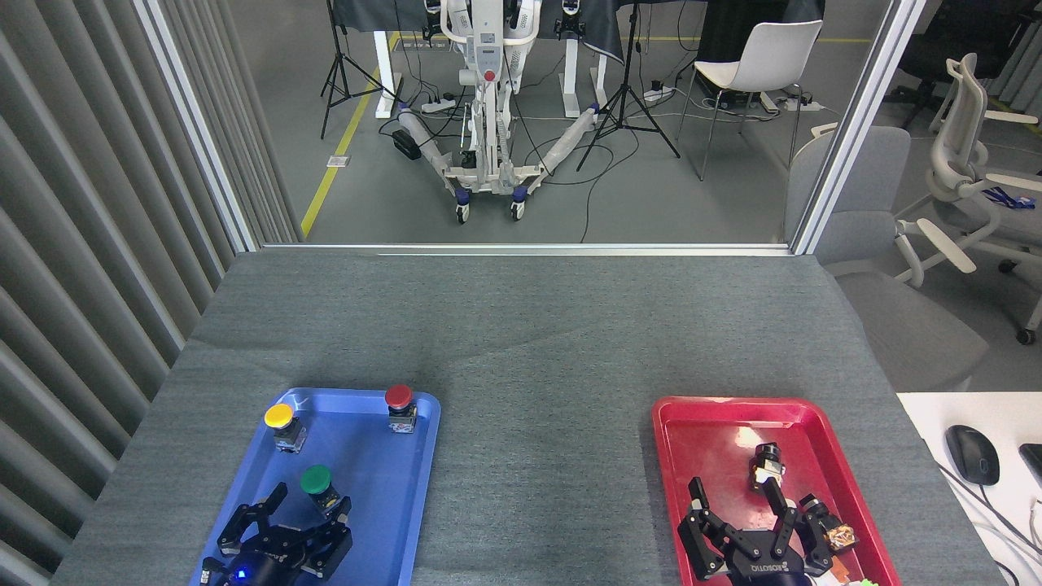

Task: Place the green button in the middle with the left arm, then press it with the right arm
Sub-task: 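Grasp the green button with the left hand, then carry the green button to the table middle and release it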

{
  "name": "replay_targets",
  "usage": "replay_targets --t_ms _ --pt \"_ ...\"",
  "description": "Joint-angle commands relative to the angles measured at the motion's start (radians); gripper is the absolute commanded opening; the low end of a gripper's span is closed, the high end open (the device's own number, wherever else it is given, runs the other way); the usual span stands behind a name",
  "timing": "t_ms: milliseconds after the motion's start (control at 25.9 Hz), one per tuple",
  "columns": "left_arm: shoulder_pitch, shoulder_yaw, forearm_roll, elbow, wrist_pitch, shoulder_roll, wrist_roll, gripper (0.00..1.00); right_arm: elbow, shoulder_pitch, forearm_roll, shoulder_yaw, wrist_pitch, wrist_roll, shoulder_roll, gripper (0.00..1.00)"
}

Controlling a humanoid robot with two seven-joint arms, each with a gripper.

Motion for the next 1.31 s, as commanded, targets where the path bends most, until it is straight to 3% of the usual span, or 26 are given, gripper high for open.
replay_targets --t_ms 0,77,155,232,309,386,657,811,1004,1159,1275 --pt "-0.005 0.001 0.006 0.006 0.015 -0.002 -0.001 0.94 0.007 0.000 0.000 0.010 0.034 -0.002 0.011 1.00" --pt "-0.006 -0.001 0.003 0.008 0.018 0.001 0.004 0.77 0.010 0.000 0.005 0.015 0.051 -0.002 0.012 1.00" --pt "-0.003 -0.001 0.003 0.008 0.007 0.006 0.013 0.46 0.010 -0.002 0.011 0.027 0.057 -0.001 0.011 1.00" --pt "0.006 -0.002 0.000 0.003 -0.001 0.012 0.016 0.24 0.010 0.000 0.032 0.038 0.087 -0.001 0.011 1.00" --pt "0.012 -0.002 -0.001 0.002 -0.027 0.018 0.032 0.09 0.010 -0.002 0.057 0.064 0.132 0.001 0.011 1.00" --pt "0.012 -0.002 0.000 0.005 -0.065 0.021 0.064 0.00 0.009 -0.002 0.078 0.078 0.147 0.005 0.011 1.00" --pt "-0.018 -0.018 -0.014 -0.026 -0.133 0.017 0.096 0.00 0.007 -0.003 0.120 0.084 0.152 0.030 0.011 1.00" --pt "-0.132 -0.173 -0.017 -0.015 -0.120 -0.014 0.096 0.00 0.005 0.002 0.120 0.086 0.153 0.018 0.006 1.00" --pt "-0.275 -0.282 -0.090 0.138 -0.122 -0.152 0.119 0.00 0.005 0.005 0.115 0.084 0.150 -0.001 -0.002 1.00" --pt "-0.298 -0.351 -0.262 0.186 -0.047 -0.237 0.133 0.00 0.005 0.003 0.114 0.082 0.147 -0.004 -0.006 1.00" --pt "-0.313 -0.354 -0.282 0.261 -0.036 -0.289 0.137 0.00 0.009 -0.006 0.114 0.082 0.149 -0.004 -0.009 1.00"
